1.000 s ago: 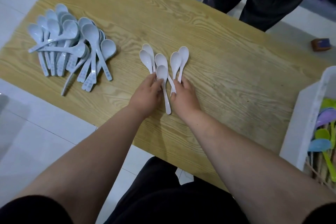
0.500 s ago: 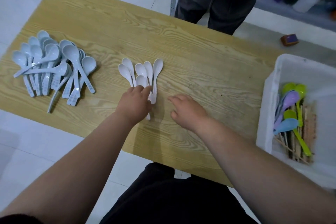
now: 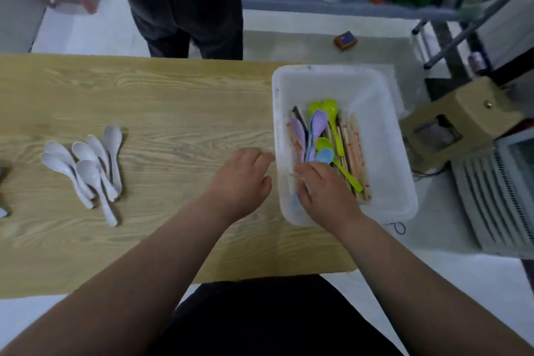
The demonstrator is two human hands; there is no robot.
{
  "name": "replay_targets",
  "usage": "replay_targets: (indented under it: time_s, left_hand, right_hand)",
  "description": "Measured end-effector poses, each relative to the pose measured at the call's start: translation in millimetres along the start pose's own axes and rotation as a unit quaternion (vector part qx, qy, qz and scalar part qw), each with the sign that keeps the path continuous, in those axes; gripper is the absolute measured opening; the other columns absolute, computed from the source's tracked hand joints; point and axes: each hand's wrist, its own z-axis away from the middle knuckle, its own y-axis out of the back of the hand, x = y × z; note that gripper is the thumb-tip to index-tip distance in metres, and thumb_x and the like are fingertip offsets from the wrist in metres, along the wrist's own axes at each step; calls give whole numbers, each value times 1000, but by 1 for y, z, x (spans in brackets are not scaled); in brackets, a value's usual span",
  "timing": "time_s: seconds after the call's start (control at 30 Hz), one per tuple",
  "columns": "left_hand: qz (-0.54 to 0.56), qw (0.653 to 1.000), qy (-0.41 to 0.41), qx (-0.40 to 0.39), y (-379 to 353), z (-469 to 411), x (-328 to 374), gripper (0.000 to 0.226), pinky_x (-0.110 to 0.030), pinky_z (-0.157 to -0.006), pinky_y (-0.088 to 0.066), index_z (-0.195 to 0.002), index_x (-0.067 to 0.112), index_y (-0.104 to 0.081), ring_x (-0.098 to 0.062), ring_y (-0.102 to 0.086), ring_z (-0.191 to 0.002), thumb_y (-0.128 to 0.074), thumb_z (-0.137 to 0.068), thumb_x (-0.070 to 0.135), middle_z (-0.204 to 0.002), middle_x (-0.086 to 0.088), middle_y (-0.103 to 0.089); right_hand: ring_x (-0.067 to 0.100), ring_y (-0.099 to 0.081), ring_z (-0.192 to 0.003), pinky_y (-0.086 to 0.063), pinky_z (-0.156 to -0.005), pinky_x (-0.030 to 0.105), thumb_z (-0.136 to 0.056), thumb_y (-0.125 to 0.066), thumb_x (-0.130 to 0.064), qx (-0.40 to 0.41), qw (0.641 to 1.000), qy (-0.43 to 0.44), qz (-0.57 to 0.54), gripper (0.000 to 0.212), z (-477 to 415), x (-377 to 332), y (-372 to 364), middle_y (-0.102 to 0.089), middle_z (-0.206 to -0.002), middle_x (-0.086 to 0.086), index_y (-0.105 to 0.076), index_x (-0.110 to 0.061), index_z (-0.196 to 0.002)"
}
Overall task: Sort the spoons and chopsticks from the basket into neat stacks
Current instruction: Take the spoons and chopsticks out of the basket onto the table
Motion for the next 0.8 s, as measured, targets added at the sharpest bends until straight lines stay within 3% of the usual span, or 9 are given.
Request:
replay_targets:
  time_s: [0.13, 0.27, 0.4, 0.47, 0.53, 0.63, 0.8]
  left_hand:
    - [-12, 993, -68, -97, -35, -38, 52, 39, -45, -75, -55, -107, 5, -68, -38, -61, -89, -46, -81, 23, -94, -15, -64]
    - [-54, 962, 43, -263, -58, -74, 86, 35, -43, -83, -47, -127, 10, -53, -34, -55, -110, -50, -94, 23, -119, -13, -56]
    - [-43, 944, 145, -293, -90, -108, 92, 28, -39, -74, -47, -120, 8, -54, -33, -63, -101, -53, -94, 19, -116, -14, -60]
    - [-58, 937, 170, -301, -105, -119, 91, 30, -37, -71, -46, -123, 7, -53, -33, -64, -100, -54, -95, 18, -116, -15, -62]
    - [-78, 938, 184, -282, -116, -125, 88, 39, -41, -76, -51, -130, 6, -47, -35, -64, -102, -56, -94, 19, -119, -17, -59]
    - [-109, 946, 196, -233, -132, -134, 82, 39, -46, -80, -54, -127, 6, -44, -37, -61, -103, -53, -92, 23, -120, -18, -51]
    - [-90, 943, 220, -232, -137, -142, 86, 41, -46, -83, -54, -126, 4, -43, -37, -62, -107, -58, -91, 18, -126, -19, -50]
  right_hand:
    - [29, -59, -99, -52, -75, 41, -98, -51, -27, -64, 997, -49, 6, 30, 27, 59, 11, -64, -105, 7, -65, -13, -119]
    - [25, -56, -85, -41, -61, 36, -99, -49, -39, -102, 988, -112, -35, 22, 32, 91, 15, -54, -92, 0, -56, -19, -105]
    - [29, -54, -95, -41, -68, 37, -93, -56, -33, -124, 984, -124, -36, 22, 10, 108, 17, -55, -104, 8, -54, -16, -106]
    - [34, -52, -108, -44, -77, 39, -92, -57, -25, -126, 983, -131, -30, 32, -4, 116, 15, -54, -118, 14, -53, -11, -121]
    - [36, -48, -120, -45, -89, 42, -94, -57, -21, -130, 981, -144, -27, 45, -16, 123, 11, -49, -131, 17, -47, -10, -137]
    - [36, -44, -124, -43, -93, 42, -93, -59, -17, -107, 983, -146, -16, 46, -31, 132, 2, -44, -135, 16, -45, -10, -137]
    - [38, -33, -135, -36, -107, 42, -89, -64, -16, -118, 986, -113, -12, 63, -53, 148, -1, -34, -149, 15, -39, -13, -146]
